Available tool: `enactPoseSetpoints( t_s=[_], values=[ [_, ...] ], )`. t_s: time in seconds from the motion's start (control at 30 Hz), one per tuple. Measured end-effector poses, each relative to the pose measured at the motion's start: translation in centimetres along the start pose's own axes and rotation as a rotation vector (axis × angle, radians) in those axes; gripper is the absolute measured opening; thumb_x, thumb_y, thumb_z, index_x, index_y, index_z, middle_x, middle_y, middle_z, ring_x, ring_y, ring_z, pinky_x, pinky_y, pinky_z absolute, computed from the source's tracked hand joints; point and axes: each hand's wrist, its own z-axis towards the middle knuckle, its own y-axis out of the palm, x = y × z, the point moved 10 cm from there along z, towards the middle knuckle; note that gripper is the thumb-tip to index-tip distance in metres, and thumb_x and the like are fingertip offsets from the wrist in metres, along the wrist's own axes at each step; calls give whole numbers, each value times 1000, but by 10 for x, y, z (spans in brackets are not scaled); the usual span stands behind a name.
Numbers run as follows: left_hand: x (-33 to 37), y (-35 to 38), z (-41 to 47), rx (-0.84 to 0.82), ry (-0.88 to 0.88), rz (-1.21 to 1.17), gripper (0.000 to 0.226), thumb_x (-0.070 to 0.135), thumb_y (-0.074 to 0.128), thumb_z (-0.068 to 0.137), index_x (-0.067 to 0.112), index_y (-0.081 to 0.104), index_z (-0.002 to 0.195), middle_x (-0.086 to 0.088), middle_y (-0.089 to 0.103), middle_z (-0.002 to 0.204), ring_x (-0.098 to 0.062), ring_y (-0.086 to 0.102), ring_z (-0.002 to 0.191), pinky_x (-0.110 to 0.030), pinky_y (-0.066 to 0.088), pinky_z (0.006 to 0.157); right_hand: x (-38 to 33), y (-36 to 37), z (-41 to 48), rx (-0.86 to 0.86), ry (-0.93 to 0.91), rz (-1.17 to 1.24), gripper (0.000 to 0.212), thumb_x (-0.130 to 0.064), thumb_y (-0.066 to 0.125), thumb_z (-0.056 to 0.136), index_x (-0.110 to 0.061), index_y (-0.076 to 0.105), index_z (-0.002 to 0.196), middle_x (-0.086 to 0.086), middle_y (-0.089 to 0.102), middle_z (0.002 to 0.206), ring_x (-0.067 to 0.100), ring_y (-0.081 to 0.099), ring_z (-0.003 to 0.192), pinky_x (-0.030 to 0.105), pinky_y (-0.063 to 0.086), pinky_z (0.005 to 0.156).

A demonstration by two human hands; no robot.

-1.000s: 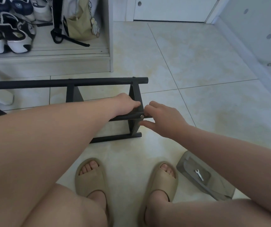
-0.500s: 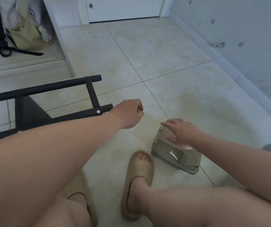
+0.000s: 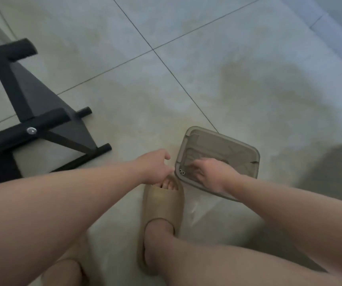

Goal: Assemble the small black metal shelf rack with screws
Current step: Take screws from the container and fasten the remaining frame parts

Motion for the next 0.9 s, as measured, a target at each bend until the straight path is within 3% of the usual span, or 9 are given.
enactPoseSetpoints(
  t_s=[0.07, 0.2, 0.3, 0.4, 0.53, 0.7, 0.77, 0.83, 0.9],
  values=[
    [-1, 11, 8, -33, 17, -82, 49, 31, 57, 101, 12, 43, 144, -11, 63, 125, -24, 64, 105, -30, 49, 91, 1, 7, 13, -6, -11, 38, 43, -28, 54, 100, -26, 53, 143, 4, 58, 141, 28, 52, 130, 39, 45, 104],
    [2, 27, 17, -42, 41, -256, 28, 11, 56, 100, 4, 54, 126, -8, 65, 76, -17, 60, 61, -21, 48, 57, 0, 20, 34, -42, -35, 52, 36, -28, 61, 96, -25, 61, 132, 5, 64, 132, 29, 57, 122, 40, 50, 96],
    [1, 31, 21, -34, 38, -316, 30, 8, 56, 99, 5, 50, 128, -13, 64, 79, -21, 60, 63, -25, 48, 59, -9, 25, 47, -41, -86, 46, 29, -29, 61, 97, -21, 64, 124, 5, 64, 124, 29, 59, 115, 39, 51, 86],
    [0, 31, 22, -19, 33, -336, 29, 8, 57, 98, 7, 51, 126, -17, 66, 81, -20, 61, 64, -27, 51, 60, -14, 31, 56, -43, -104, 22, 31, -31, 60, 98, -20, 63, 127, 4, 59, 127, 29, 58, 118, 41, 51, 88],
    [-4, 32, 20, -24, 13, -351, 32, 11, 59, 98, 10, 50, 129, -20, 70, 95, -21, 63, 71, -40, 56, 77, -14, 37, 59, -37, -100, 0, 33, -30, 57, 98, -24, 62, 130, 3, 57, 132, 28, 58, 119, 42, 51, 90],
    [-1, 26, 17, -7, -9, -334, 31, 13, 60, 98, 12, 52, 128, -18, 71, 94, -21, 62, 71, -24, 46, 56, -2, 30, 49, 29, -10, 113, 22, -15, 59, 92, -12, 68, 112, 11, 65, 116, 33, 60, 110, 41, 49, 89],
    [0, 26, 14, -25, -31, -328, 37, 17, 61, 98, 11, 50, 133, -18, 70, 100, -24, 63, 76, -23, 48, 58, 7, 19, 37, 105, 38, 234, 17, -8, 62, 88, -10, 68, 104, 8, 68, 106, 30, 62, 103, 36, 49, 86],
    [3, 21, 8, -43, -53, -281, 43, 23, 61, 98, 12, 47, 137, -16, 66, 113, -30, 66, 91, -31, 53, 79, 13, 3, 22, 179, 74, 354, 11, -7, 67, 87, -14, 70, 95, -2, 67, 91, 21, 64, 93, 23, 44, 76],
    [8, 8, -2, -20, -38, -235, 18, 21, 59, 99, 14, 57, 115, -14, 60, 108, -29, 62, 93, -34, 47, 82, 12, -19, 6, 241, 87, 436, 13, -8, 71, 87, -18, 73, 93, -9, 65, 83, 12, 63, 85, 11, 41, 70]
  ],
)
